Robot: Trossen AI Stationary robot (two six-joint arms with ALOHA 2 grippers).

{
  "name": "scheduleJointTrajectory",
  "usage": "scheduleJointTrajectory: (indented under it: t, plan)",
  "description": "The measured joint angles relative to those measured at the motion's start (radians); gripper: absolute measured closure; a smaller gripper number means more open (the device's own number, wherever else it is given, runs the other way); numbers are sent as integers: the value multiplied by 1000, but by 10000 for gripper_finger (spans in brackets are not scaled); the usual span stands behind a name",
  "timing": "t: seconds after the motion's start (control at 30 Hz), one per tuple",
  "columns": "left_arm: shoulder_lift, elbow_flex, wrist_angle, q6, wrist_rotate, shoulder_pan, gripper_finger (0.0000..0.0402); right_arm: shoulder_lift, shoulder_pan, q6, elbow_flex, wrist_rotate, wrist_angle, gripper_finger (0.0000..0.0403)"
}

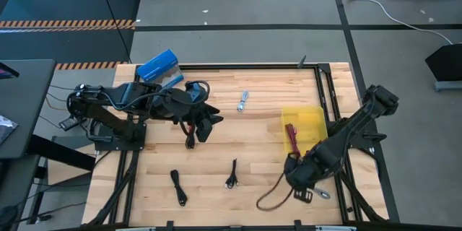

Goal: Pick and place USB-C Cables
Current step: Put the white stripe charger cable into the yellow bin

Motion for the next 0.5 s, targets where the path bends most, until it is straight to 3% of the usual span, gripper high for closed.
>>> scheduleJointTrajectory:
  t: [0.5]
  plan:
    - [0, 0, 126, 280, 3, -1, 246, -104, -337, 176, -1, 142, -298, 387]
